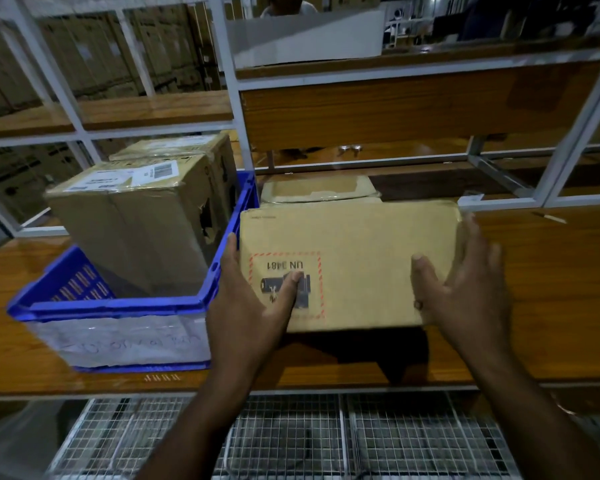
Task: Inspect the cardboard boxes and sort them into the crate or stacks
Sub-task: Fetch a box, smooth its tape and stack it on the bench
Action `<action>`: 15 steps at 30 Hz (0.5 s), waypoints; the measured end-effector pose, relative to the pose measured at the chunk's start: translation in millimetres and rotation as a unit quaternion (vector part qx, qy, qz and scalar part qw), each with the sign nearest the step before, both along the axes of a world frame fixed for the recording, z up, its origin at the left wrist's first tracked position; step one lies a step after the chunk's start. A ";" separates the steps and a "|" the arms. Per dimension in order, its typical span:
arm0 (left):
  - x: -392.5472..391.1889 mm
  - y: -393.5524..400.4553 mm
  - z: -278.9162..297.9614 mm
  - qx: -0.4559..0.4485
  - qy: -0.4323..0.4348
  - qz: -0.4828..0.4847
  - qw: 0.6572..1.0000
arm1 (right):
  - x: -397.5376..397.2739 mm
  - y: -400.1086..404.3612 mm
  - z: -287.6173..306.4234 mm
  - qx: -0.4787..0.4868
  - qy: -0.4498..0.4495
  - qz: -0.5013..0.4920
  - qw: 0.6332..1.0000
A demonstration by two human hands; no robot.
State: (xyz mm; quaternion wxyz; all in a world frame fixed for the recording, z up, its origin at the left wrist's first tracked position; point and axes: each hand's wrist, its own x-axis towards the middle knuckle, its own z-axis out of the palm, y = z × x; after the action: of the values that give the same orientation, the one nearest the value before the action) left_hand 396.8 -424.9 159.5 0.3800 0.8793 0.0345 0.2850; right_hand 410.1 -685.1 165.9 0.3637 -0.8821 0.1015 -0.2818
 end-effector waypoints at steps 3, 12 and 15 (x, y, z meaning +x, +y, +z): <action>-16.9 -7.7 -26.8 -0.023 -0.009 0.012 1.000 | -15.6 4.1 -26.2 0.050 -0.007 -0.009 0.999; -21.0 6.7 -58.6 -0.042 0.073 0.043 0.996 | -29.0 2.2 -69.6 0.050 0.116 0.017 0.992; -19.8 12.4 -64.5 -0.022 0.097 0.033 0.995 | -31.3 4.1 -78.3 0.012 0.090 0.018 0.996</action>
State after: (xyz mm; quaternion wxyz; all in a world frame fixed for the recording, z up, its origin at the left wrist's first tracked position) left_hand 377.0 -412.4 95.0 0.3843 0.8928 0.1060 0.2096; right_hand 378.8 -681.0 87.6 0.3688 -0.9009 0.1217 -0.1937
